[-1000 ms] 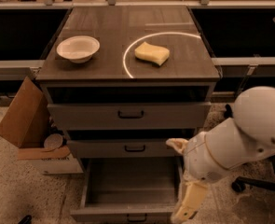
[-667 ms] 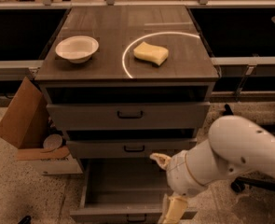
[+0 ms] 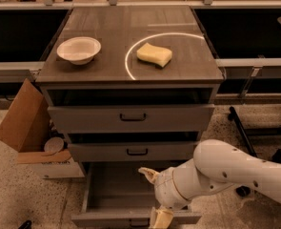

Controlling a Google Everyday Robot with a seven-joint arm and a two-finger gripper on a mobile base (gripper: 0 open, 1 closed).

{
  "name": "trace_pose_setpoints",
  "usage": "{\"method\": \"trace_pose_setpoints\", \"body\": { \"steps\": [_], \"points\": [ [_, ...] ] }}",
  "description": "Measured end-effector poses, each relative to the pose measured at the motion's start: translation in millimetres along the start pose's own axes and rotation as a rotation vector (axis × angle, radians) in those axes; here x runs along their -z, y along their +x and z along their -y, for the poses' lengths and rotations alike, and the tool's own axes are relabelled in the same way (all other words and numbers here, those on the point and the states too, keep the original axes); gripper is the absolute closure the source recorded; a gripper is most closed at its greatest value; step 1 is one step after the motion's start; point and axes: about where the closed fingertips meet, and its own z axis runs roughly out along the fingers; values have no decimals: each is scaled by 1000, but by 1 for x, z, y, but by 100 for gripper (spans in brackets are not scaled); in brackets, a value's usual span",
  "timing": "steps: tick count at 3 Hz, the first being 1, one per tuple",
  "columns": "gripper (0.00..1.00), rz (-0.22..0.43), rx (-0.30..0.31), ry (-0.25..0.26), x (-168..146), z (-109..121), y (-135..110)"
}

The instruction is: Close bottom drawer

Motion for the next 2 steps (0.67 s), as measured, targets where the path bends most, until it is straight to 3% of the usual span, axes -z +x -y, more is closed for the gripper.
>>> {"method": "trace_pose_setpoints", "body": {
  "steps": [1, 2],
  "points": [
    [0, -28, 1, 11, -13, 6, 18],
    [0, -97, 24, 23, -36, 11, 58]
  ]
}}
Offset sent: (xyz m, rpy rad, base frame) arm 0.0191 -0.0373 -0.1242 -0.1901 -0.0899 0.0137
